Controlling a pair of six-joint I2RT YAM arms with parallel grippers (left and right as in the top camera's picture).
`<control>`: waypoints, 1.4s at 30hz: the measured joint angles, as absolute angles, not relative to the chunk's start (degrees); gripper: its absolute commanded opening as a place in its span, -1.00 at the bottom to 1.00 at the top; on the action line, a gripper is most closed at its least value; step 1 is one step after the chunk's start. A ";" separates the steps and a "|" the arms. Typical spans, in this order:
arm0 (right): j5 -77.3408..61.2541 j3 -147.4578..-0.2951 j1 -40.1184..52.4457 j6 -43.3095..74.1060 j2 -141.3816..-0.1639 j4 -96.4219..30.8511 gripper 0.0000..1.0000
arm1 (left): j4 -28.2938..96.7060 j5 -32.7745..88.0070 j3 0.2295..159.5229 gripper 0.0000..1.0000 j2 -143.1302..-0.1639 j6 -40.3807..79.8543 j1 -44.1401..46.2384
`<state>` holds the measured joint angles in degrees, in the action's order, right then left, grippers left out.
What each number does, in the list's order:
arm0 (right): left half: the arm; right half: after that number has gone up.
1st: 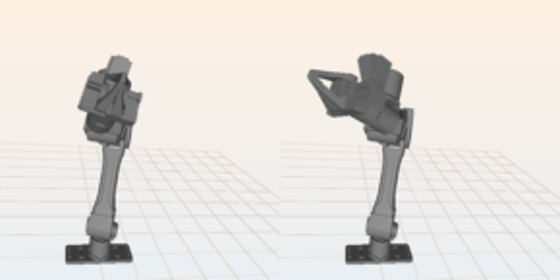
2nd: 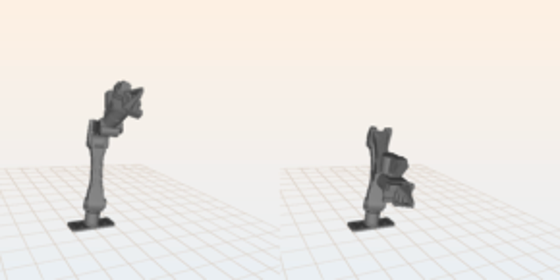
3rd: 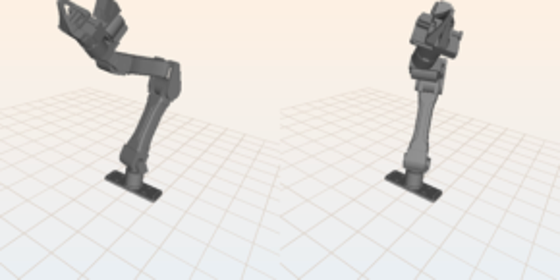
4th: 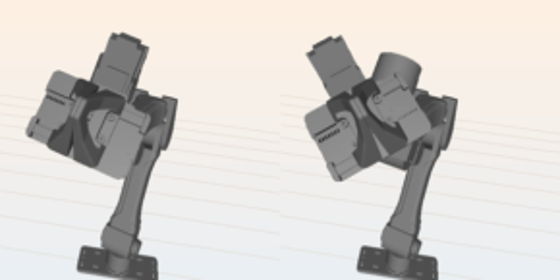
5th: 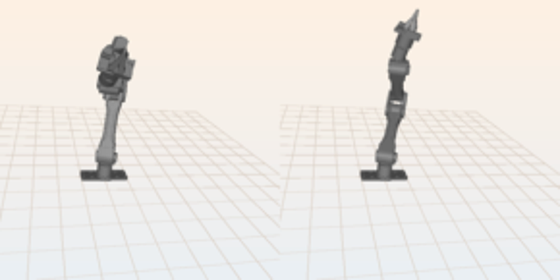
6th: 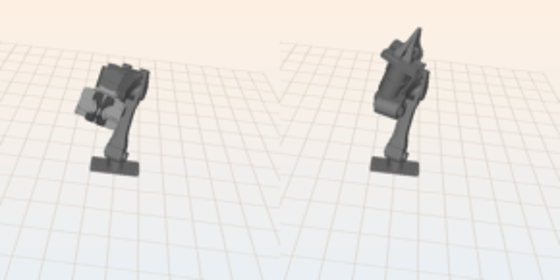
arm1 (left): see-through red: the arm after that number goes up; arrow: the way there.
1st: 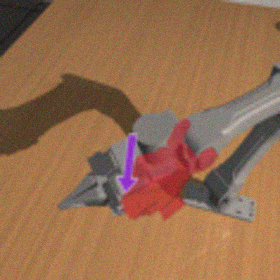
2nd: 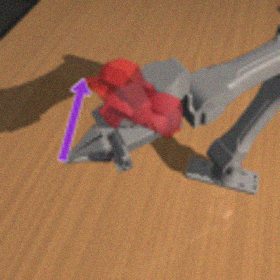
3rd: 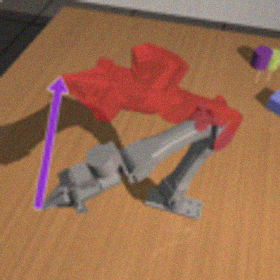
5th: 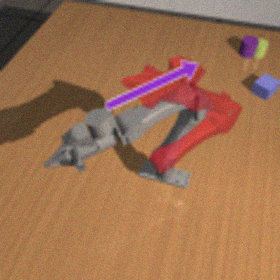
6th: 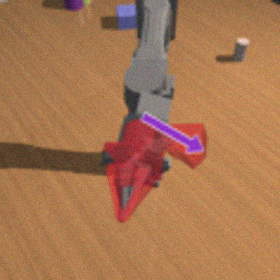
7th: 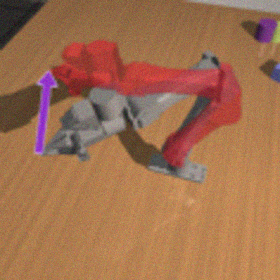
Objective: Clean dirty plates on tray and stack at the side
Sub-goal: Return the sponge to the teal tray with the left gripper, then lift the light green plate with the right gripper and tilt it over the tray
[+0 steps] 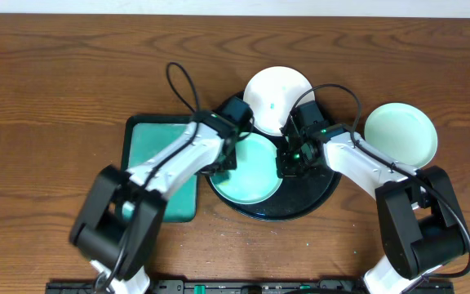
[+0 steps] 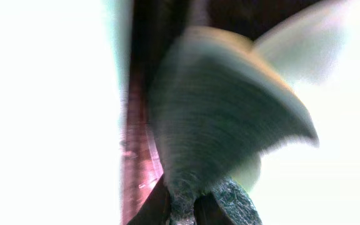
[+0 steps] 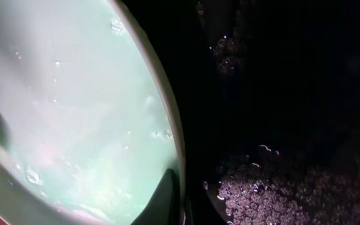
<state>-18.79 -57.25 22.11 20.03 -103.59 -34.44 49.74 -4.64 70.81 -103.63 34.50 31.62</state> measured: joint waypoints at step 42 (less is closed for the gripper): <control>18.37 -71.31 49.78 -12.47 -96.62 -2.48 -0.98 | 52.21 12.34 63.68 0.41 -50.59 22.20 0.43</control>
<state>18.37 -71.31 49.78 -12.47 -96.62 -2.48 52.21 12.34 63.68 -50.59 22.20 0.43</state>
